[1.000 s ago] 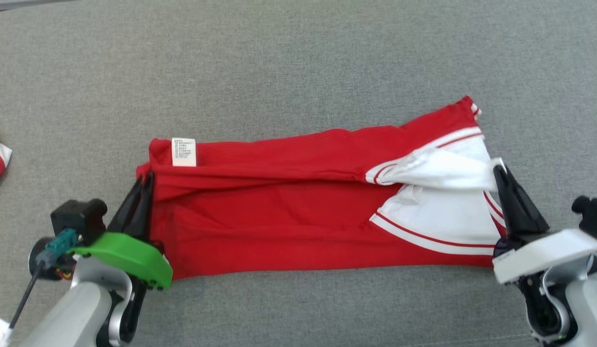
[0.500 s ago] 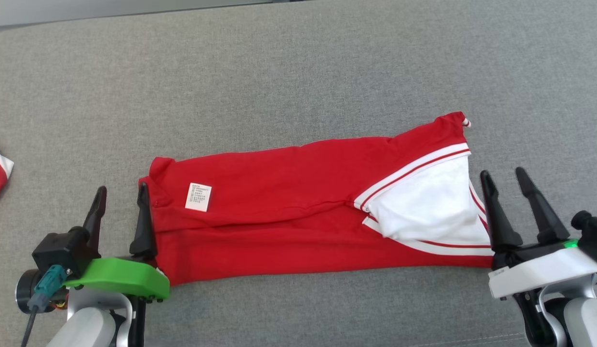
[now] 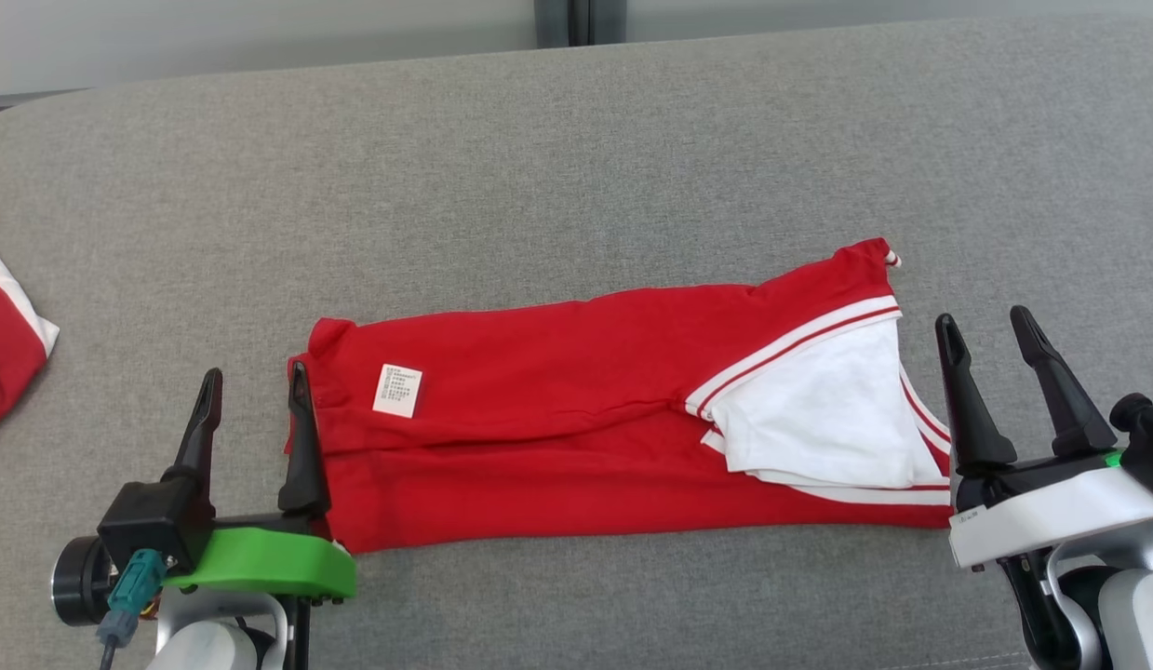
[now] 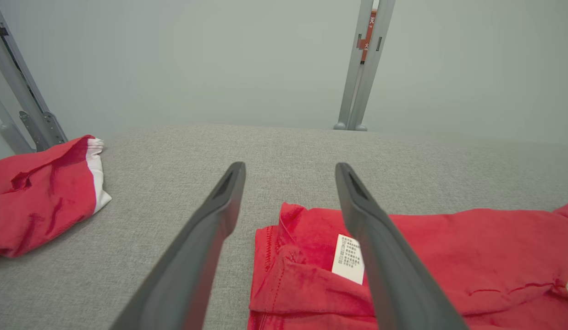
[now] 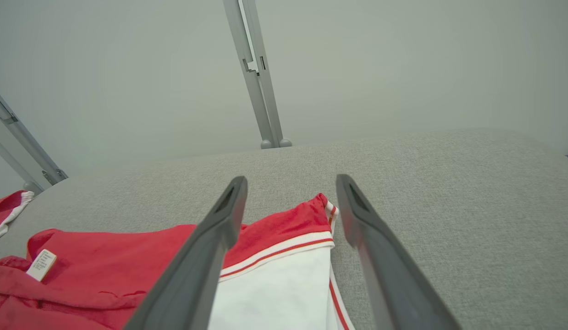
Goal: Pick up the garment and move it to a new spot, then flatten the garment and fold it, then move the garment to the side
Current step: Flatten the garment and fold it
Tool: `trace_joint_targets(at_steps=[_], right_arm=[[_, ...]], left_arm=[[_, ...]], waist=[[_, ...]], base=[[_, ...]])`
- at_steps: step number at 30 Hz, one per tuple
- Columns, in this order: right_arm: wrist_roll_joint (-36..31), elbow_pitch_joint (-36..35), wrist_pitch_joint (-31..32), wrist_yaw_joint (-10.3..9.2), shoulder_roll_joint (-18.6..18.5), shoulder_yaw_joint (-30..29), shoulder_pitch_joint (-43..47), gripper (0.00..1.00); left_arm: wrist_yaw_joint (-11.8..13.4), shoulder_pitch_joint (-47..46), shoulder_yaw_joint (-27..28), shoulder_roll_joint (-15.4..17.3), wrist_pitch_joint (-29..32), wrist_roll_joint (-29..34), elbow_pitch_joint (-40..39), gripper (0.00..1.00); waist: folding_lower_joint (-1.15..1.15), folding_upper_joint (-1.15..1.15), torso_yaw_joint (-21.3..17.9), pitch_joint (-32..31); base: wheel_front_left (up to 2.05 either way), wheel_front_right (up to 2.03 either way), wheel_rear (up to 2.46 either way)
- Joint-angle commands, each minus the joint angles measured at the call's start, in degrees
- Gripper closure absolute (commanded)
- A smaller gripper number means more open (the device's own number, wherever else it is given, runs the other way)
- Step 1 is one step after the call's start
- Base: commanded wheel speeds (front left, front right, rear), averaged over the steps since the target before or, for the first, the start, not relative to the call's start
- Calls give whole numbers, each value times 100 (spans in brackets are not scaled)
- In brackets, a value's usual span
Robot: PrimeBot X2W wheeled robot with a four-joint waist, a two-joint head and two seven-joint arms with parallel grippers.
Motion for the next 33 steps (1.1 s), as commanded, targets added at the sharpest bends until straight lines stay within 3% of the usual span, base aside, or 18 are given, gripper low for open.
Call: trace_joint_targets(at_steps=[1, 10, 17, 33], right_arm=[[-51, -31, 19, 0, 6, 6, 58, 0], [-73, -69, 68, 1, -25, -29, 74, 0], [-37, 255, 162, 0, -178, -132, 90, 0], [337, 2659, -131, 0, -291, 369, -825, 0]], left_arm=[[-28, 94, 54, -14, -17, 70, -11, 0], [-82, 122, 153, -114, -18, 234, -28, 0], [-202, -182, 227, -209, -18, 364, -48, 0], [-745, -644, 546, -687, -19, 799, 188, 0]], waist=[[0, 0, 6, -15], [0, 0, 41, -19], [0, 0, 215, 315], [0, 0, 480, 879]], base=[[0, 0, 0], [0, 0, 0], [0, 0, 0], [0, 0, 0]])
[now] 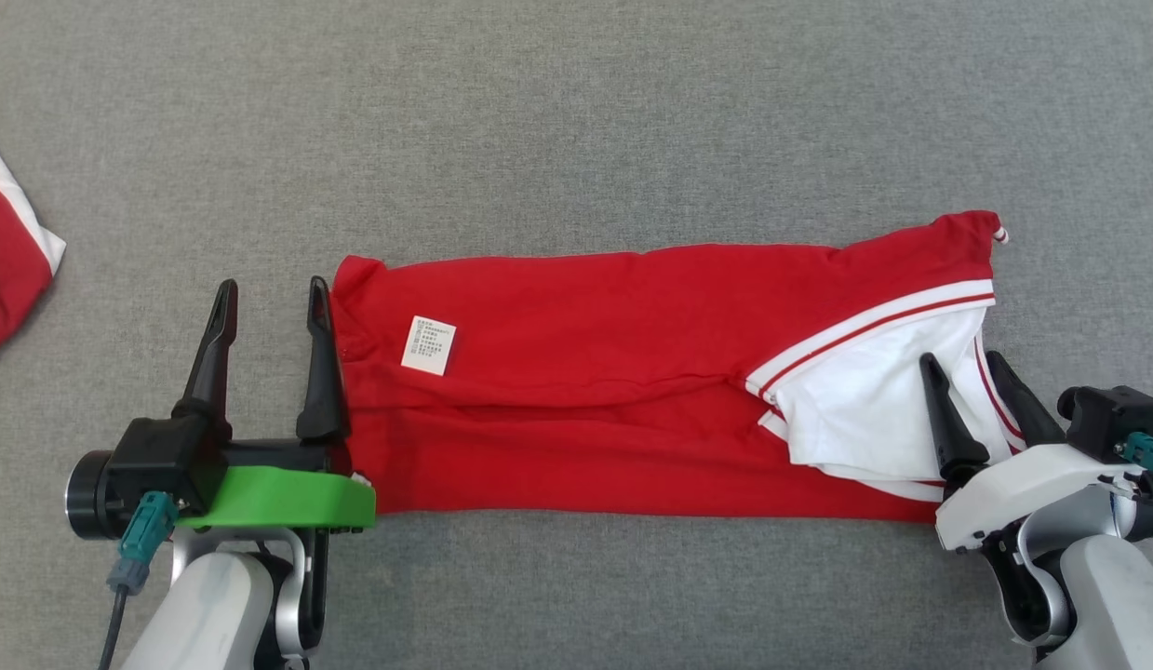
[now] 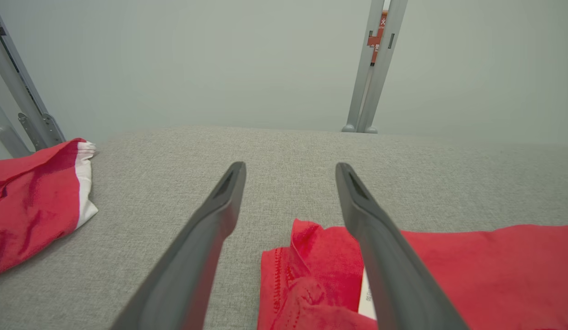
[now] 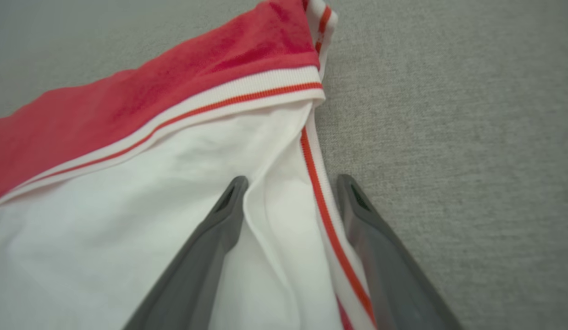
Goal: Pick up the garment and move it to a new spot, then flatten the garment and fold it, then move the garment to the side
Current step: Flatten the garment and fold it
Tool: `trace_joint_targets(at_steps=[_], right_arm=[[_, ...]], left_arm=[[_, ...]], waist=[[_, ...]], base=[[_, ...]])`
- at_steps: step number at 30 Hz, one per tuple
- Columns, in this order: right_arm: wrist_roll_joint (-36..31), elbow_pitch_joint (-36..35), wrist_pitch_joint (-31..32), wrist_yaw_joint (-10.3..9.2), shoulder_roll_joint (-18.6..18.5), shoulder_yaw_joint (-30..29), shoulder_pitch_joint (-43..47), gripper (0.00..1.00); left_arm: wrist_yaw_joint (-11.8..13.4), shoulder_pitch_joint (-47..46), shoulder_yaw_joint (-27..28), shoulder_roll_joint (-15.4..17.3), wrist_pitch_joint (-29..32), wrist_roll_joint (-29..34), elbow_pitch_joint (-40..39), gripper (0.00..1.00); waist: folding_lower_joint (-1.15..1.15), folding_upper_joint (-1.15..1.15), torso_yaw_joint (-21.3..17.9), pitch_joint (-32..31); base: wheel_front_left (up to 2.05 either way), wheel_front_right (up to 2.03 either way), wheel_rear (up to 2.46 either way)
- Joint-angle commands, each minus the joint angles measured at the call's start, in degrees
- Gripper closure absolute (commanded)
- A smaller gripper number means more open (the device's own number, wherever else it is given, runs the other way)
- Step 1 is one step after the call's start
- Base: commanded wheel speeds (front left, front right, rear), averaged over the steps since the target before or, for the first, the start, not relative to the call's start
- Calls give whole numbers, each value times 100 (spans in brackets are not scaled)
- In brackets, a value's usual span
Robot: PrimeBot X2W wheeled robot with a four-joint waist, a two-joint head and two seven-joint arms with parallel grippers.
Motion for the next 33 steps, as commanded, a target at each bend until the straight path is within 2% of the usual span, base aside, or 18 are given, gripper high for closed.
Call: trace_joint_targets(at_steps=[1, 2, 5, 9, 17, 23, 27, 33], right_arm=[[144, 222, 57, 2, 8, 169, -6, 60], [200, 273, 34, 2, -3, 228, -19, 100], [477, 329, -31, 2, -63, 437, -18, 100], [680, 276, -213, 1, -210, 416, -2, 100], [1034, 246, -428, -5, -675, -194, 162, 100], [989, 250, -45, -4, -1069, -686, 289, 100], [744, -207, 388, -3, -1077, -722, 128, 100], [257, -1609, 1321, 0, -661, -202, -71, 100]], left_arm=[[-52, -78, 54, -34, -18, 73, 36, 0], [-81, -73, 75, -49, -18, 90, 57, 0], [-143, -7, 154, -96, -18, 151, 129, 0], [-184, 117, 247, -154, -18, 228, 167, 0], [-203, 267, 351, -178, -18, 288, 204, 0], [-197, 356, 348, -196, -18, 326, 209, 0], [-187, 427, 327, -205, -17, 338, 220, 0], [-170, 484, 290, -212, -9, 320, 213, 0]], waist=[[0, 0, 32, 5], [0, 0, 34, -4], [0, 0, 10, -68], [0, 0, -65, -162], [0, 0, -217, -397], [0, 0, -268, -566], [0, 0, -288, -676], [0, 0, -289, -817]], base=[[0, 0, 0], [0, 0, 0], [0, 0, 0], [0, 0, 0], [0, 0, 0], [0, 0, 0], [0, 0, 0], [0, 0, 0]])
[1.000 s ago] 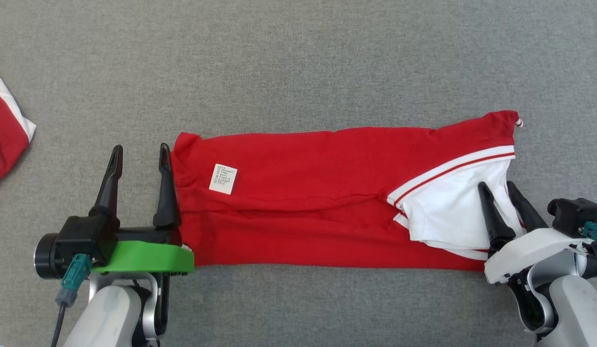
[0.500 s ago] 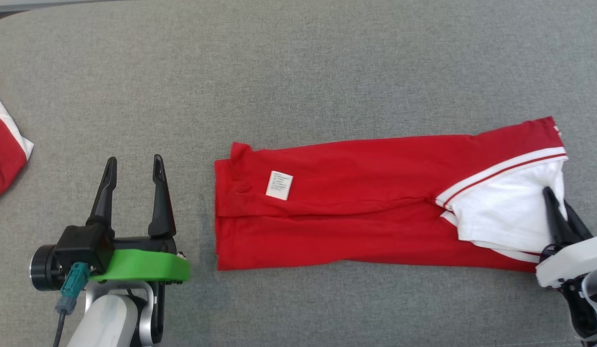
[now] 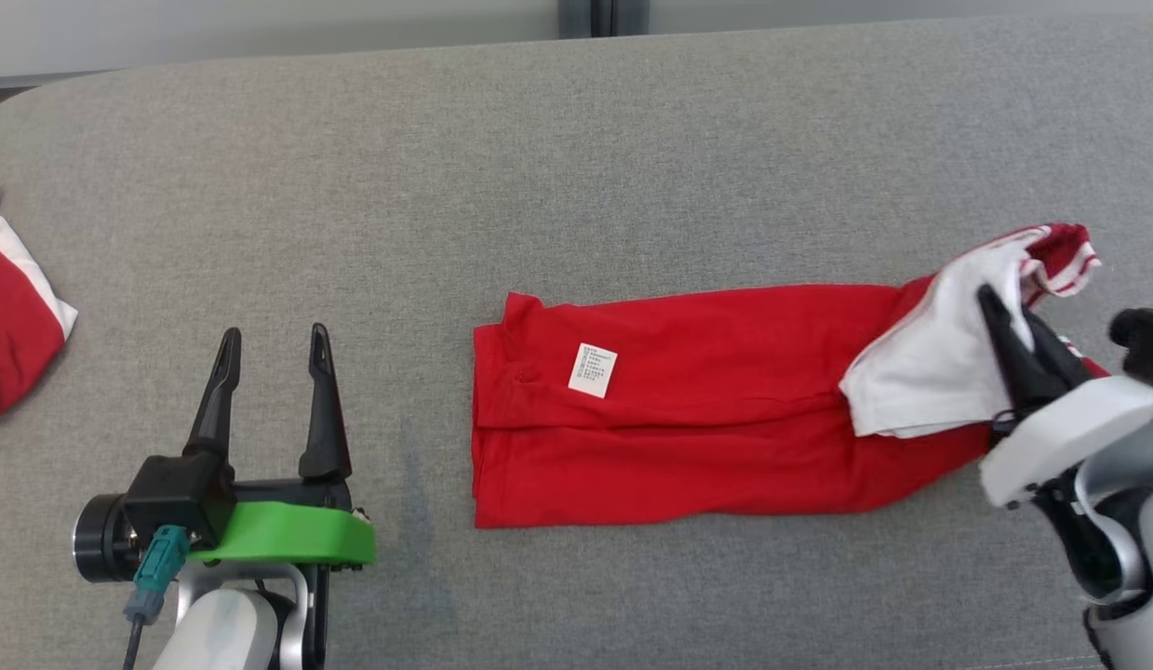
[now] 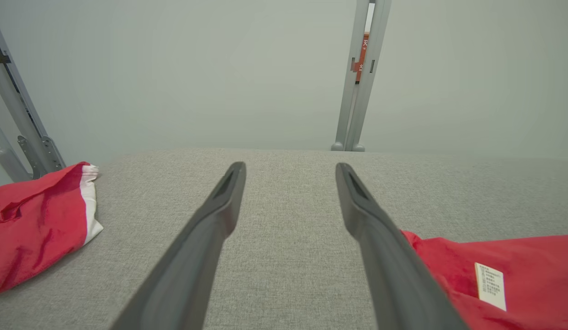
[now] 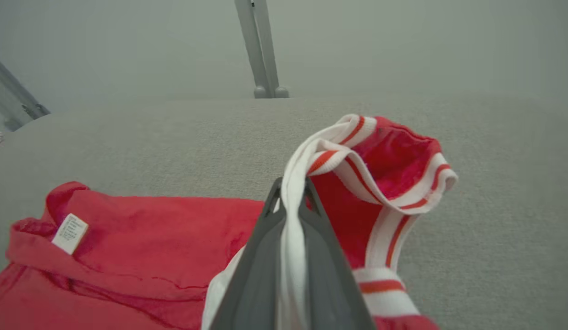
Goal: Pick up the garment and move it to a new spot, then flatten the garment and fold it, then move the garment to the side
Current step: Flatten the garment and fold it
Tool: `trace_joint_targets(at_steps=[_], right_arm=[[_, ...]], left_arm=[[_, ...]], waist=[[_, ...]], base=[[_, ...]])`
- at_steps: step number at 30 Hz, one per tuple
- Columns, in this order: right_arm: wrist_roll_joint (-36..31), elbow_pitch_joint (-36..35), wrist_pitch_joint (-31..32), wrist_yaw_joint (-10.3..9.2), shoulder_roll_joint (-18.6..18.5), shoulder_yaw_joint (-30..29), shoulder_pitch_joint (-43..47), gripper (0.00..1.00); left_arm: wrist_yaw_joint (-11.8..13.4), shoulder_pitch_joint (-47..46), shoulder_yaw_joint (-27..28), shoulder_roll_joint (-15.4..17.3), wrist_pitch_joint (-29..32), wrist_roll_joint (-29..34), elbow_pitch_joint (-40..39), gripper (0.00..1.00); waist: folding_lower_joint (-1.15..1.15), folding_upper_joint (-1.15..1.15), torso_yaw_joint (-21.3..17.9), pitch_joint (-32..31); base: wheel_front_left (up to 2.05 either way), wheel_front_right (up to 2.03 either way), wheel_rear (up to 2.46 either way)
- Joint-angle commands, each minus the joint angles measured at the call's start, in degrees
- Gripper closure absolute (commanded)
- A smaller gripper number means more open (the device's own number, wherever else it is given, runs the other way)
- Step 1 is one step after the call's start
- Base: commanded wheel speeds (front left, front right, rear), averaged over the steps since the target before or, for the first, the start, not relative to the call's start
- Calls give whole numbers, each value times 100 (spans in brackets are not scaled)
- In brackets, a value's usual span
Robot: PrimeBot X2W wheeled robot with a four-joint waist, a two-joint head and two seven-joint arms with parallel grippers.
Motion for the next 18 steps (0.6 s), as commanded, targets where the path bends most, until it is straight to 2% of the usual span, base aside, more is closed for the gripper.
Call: trace_joint_targets(at_steps=[1, 4, 7, 11, 18], right_arm=[[-80, -290, 199, 0, 142, 236, -119, 100], [-129, -691, 488, 0, 492, 821, -288, 100], [-3, -704, 553, 0, 911, 1445, -502, 100], [182, -228, 351, 1, 1402, 2141, -715, 100], [448, 939, -202, 1, 1623, 2997, -964, 100]], left_arm=[[14, 59, 3, 23, -1, 19, -9, 0], [4, 14, -21, 30, 5, 24, -15, 0], [-21, -73, -41, 4, 5, 2, -12, 0], [-46, -163, -80, -55, 4, -18, 39, 0], [-135, -274, -143, -202, -9, -28, 180, 0]], waist=[[0, 0, 10, -31], [0, 0, 46, -34], [0, 0, 126, 1], [0, 0, 288, 68], [0, 0, 568, 212]], base=[[0, 0, 0], [0, 0, 0], [0, 0, 0], [0, 0, 0], [0, 0, 0]])
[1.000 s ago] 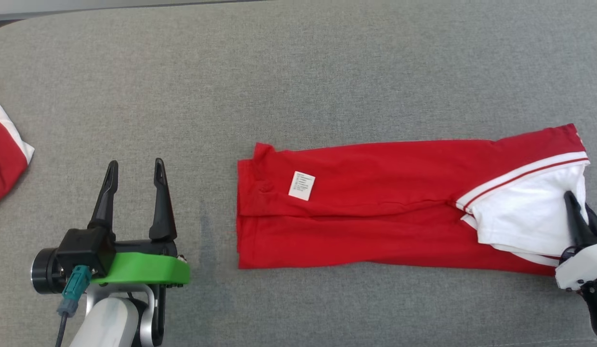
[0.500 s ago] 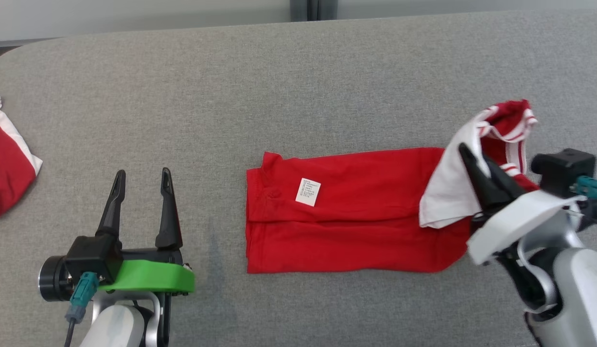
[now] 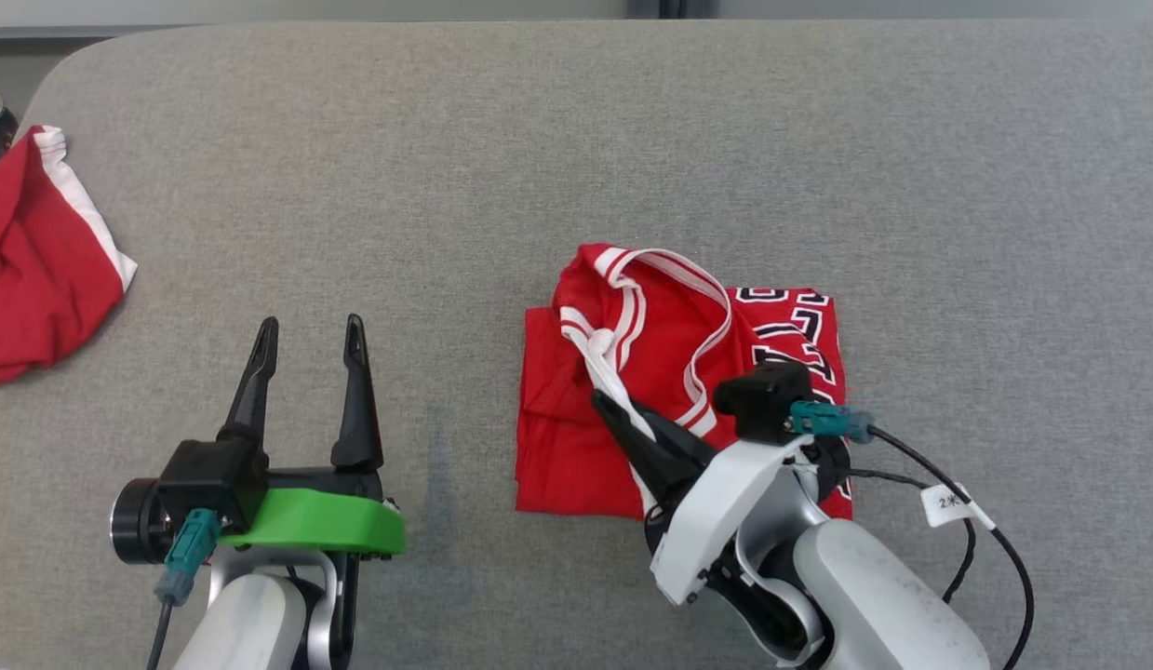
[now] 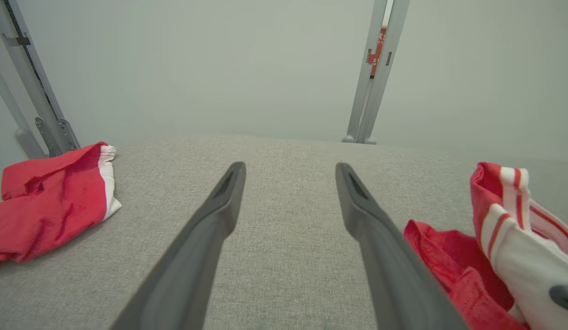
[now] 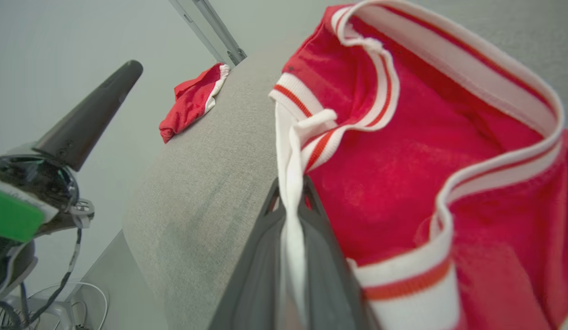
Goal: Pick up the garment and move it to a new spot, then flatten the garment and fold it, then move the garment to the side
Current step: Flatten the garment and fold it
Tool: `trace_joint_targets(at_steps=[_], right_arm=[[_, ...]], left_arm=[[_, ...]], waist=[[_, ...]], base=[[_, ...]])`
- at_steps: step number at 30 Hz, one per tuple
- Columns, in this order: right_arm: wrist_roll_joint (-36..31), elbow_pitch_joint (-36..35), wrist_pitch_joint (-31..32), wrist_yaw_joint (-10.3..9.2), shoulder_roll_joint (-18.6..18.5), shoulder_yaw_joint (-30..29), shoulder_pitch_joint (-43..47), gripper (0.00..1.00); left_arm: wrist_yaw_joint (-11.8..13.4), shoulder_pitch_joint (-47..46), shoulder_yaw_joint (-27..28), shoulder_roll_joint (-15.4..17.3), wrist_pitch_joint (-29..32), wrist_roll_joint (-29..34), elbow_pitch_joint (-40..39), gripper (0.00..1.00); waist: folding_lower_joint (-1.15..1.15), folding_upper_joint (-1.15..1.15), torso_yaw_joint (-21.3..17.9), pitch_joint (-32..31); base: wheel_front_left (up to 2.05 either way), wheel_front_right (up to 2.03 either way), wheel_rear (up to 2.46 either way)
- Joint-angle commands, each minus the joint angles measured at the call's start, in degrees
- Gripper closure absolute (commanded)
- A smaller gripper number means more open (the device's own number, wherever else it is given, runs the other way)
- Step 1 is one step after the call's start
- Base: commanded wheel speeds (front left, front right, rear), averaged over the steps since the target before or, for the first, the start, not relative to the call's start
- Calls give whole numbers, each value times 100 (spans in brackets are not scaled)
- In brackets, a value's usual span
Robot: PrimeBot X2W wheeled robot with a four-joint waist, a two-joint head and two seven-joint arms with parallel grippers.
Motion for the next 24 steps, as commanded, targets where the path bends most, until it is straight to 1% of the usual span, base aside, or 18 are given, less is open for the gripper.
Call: trace_joint_targets(at_steps=[1, 2, 3, 4, 5, 6, 10, 12, 16, 19, 24], right_arm=[[151, 116, -132, 2, 2, 133, -123, 100], [166, 217, -196, 2, 3, 217, -158, 100], [211, 316, -307, 2, 4, 280, -220, 84], [239, 396, -384, 2, -1, 324, -270, 58], [247, 472, -485, 2, 2, 404, -334, 4], [251, 484, -611, 2, 7, 453, -388, 0], [153, 410, -1191, 2, 2, 754, -619, 0], [97, 300, -1458, 2, 2, 810, -691, 0], [-4, 1, -1871, 2, -109, 604, -719, 0], [-185, -256, -2014, 2, -290, 44, -552, 0], [-605, -628, -2057, 2, -583, -1357, -53, 0]], left_arm=[[-27, -90, 6, -11, -18, -8, 20, 0], [-39, -98, 6, -24, -20, -2, 26, 0], [-46, -108, 16, -33, -21, 4, 42, 0], [-48, -114, 26, -40, -22, 8, 56, 0], [-60, -121, 38, -48, -23, 16, 73, 0], [-65, -125, 53, -52, -23, 25, 85, 0], [-78, -123, 117, -75, -23, 75, 112, 0], [-85, -116, 141, -76, -24, 90, 120, 0], [-97, -79, 204, -63, -24, 149, 113, 0], [-108, -41, 238, -24, -24, 200, 104, 0], [-79, 12, 294, 62, -24, 227, 79, 0]], waist=[[0, 0, 111, 102], [0, 0, 127, 124], [0, 0, 138, 144], [0, 0, 143, 155], [0, 0, 144, 167], [0, 0, 140, 176], [0, 0, 98, 191], [0, 0, 71, 189], [0, 0, -17, 172], [0, 0, -95, 166], [0, 0, -239, 164]], base=[[0, 0, 0], [0, 0, 0], [0, 0, 0], [0, 0, 0], [0, 0, 0], [0, 0, 0], [0, 0, 0], [0, 0, 0], [0, 0, 0], [0, 0, 0], [0, 0, 0]])
